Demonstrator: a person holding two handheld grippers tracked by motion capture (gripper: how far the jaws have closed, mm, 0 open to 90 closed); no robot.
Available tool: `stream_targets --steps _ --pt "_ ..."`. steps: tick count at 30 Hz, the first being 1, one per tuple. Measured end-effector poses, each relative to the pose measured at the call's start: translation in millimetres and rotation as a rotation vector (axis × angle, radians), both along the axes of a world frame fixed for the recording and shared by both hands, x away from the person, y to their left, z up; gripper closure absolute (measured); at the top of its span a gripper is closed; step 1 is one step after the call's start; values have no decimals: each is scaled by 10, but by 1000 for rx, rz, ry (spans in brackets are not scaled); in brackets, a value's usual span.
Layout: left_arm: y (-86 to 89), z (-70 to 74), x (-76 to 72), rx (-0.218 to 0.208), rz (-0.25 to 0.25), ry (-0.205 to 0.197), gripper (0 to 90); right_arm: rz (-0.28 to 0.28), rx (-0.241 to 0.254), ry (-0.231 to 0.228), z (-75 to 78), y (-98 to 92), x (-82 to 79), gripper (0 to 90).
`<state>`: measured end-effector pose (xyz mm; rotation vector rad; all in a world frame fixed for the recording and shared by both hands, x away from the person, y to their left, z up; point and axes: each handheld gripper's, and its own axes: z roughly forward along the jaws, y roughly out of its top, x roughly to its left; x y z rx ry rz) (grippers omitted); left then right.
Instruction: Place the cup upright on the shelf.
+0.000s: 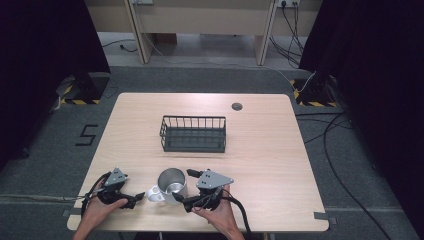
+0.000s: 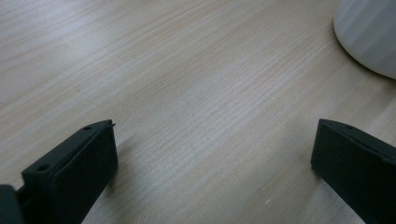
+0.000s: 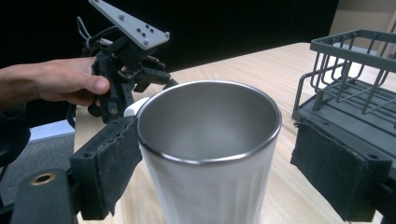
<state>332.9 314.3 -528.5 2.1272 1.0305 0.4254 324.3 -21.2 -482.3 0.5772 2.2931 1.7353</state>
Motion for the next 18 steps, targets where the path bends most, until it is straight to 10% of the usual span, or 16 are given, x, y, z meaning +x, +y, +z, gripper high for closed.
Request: stream_targets --steps 18 --pt "0 0 0 -1 0 0 0 19 -1 -1 -75 371 150 39"
